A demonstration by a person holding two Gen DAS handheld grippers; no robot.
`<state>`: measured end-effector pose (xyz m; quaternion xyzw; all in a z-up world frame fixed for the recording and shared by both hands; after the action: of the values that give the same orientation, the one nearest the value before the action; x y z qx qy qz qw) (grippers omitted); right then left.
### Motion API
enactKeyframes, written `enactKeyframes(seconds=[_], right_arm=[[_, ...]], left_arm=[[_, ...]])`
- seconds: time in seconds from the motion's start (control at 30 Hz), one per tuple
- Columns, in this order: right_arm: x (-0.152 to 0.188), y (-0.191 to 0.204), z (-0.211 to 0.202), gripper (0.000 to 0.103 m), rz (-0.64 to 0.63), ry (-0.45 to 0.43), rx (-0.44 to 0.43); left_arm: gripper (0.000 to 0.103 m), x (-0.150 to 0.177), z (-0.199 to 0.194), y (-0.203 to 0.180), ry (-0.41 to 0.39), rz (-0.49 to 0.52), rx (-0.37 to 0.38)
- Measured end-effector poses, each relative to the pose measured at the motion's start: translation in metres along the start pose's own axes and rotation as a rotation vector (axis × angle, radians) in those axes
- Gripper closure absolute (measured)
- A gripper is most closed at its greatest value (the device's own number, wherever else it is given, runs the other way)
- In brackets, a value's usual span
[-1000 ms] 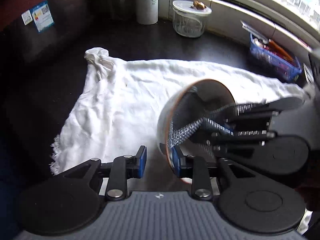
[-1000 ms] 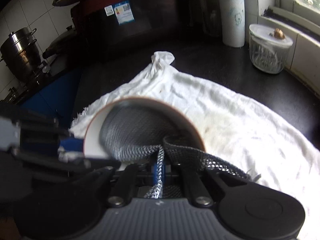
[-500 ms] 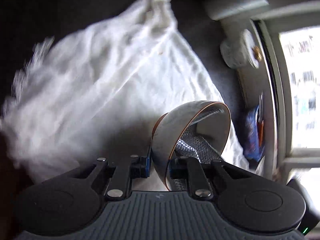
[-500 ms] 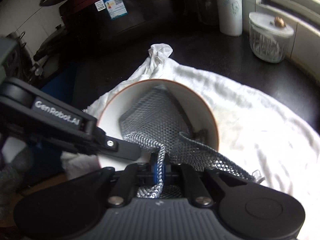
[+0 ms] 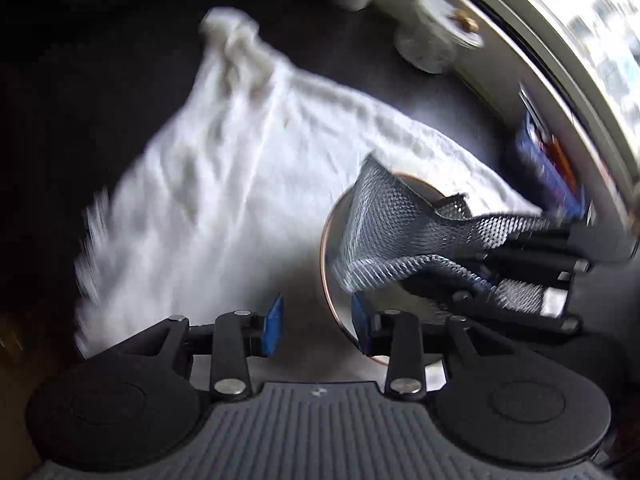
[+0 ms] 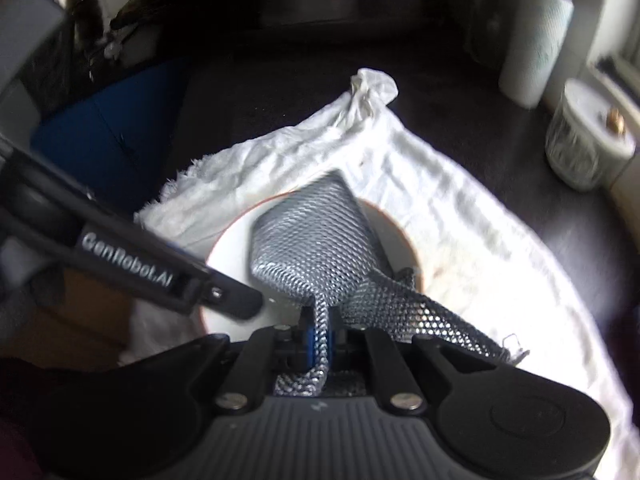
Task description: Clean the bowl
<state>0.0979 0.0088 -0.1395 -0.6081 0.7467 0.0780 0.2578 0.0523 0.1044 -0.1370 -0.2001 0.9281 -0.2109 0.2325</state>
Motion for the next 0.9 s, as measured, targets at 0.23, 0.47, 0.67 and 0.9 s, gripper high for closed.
enactKeyframes(seconds=[0.23, 0.47, 0.67, 0.9], right_arm=[[0.000, -0.001, 0.019, 0.097, -0.018, 0.045, -0.042], [0.006, 0.000, 0.019, 0.097, 0.159, 0.081, -0.086], [0.013, 0.001, 0.011, 0.098, 0.307, 0.089, -0.175], [0.014, 0.007, 0.003, 0.098, 0.133, 0.045, -0.047]], left_arm=[[0.091, 0.020, 0.002, 0.007, -0.020, -0.291, 0.116], [0.089, 0.046, 0.004, 0.013, -0.066, -0.587, 0.180], [0.089, 0.057, 0.005, 0.012, -0.082, -0.687, 0.195], [0.078, 0.020, -0.006, -0.019, -0.050, -0.004, -0.159]])
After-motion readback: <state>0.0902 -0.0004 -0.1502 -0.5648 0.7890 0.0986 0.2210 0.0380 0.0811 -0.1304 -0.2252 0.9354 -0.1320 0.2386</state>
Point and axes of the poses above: each gripper's, at about its wrist camera, not at the fingertips, and z roughly the way its jaws point, y to its left, x to its underside, the point moved 6 cm from there along z, roughly the way its jaws point, and after that the axes turned 12 degrees about x, right-handed, at the moved point
